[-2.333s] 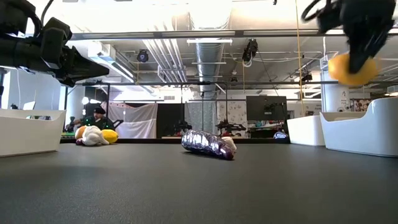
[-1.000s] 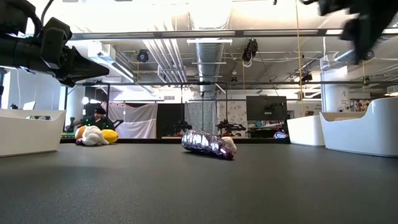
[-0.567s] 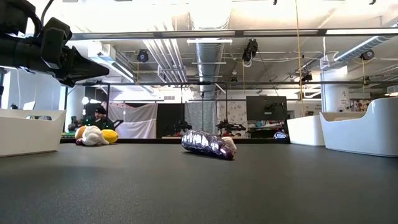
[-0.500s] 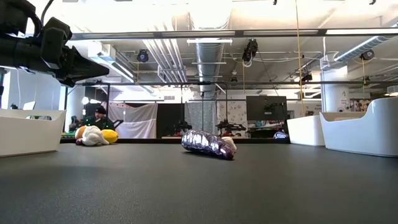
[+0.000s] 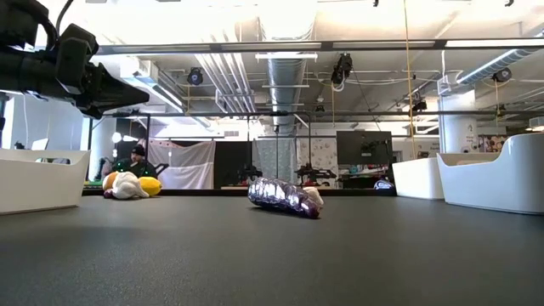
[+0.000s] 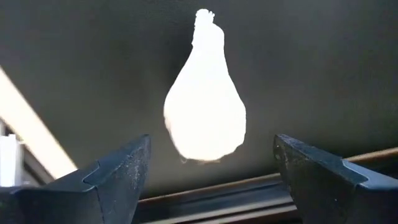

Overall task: Sort produce into baskets
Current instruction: Put the garlic into the top white bin

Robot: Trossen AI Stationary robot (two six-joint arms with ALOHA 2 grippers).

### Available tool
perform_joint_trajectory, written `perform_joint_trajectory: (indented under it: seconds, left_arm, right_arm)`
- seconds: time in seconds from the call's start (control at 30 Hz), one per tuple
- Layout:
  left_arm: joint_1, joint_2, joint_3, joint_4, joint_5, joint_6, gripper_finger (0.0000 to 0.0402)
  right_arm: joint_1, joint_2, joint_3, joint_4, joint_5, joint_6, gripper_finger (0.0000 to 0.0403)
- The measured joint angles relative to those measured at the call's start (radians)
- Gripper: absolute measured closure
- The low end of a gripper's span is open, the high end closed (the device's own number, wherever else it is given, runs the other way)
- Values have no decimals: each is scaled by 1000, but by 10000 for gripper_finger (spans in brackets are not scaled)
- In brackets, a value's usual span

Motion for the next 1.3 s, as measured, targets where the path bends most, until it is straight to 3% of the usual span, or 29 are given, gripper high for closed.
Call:
perform_joint_trajectory:
  seconds: [0.3, 0.6, 0.93, 1.1, 1.3]
  left_arm:
    - [0, 0, 0, 0, 0, 0, 401]
    - [0, 0, 0, 0, 0, 0, 401]
    - [0, 0, 0, 0, 0, 0, 401]
    - [0, 0, 0, 0, 0, 0, 401]
    - [0, 0, 0, 0, 0, 0, 401]
  right_arm:
    - [-8, 4, -4, 20, 26, -18, 115]
    - [-10, -9, -74, 147, 32, -44, 200]
    - [-40, -49, -65, 137, 53, -105, 279]
    - [-115, -130, -38, 43, 68, -169, 284]
    - [-278, -281, 6, -180, 242, -176, 282]
